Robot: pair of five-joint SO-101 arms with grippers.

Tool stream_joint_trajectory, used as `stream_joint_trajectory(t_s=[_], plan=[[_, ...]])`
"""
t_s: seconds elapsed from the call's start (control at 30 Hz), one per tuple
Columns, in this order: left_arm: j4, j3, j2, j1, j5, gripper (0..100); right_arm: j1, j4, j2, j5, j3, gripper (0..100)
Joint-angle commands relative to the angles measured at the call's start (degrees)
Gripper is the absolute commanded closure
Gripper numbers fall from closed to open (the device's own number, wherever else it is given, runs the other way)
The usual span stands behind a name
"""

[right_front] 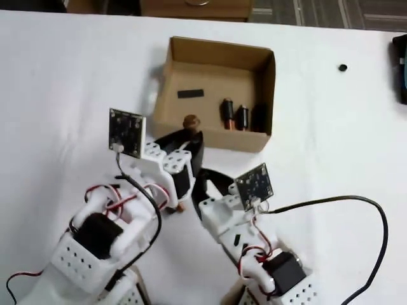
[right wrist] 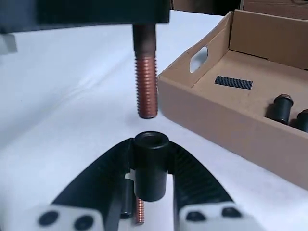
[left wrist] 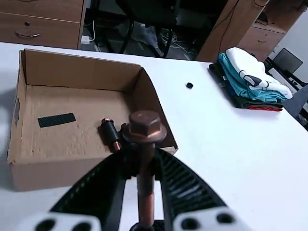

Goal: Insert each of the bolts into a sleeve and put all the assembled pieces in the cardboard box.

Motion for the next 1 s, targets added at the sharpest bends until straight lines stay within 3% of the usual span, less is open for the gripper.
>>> stream_joint_trajectory(t_s=[0.0,0.6,0.97], plan=[[-1.14,0.13,-0.7,-0.53,-0.35,98,-0.4,-1.36,-0.92,-0.09,-3.16,97.8],[-0.7,2.33,-0.7,-0.26,-0.35,98,-0.13,-1.45,-0.92,0.0,-4.48,97.8],[4.92,4.53,-0.79,3.16,-0.35,97,-0.04,-2.24,-0.92,0.0,-4.4,97.8]])
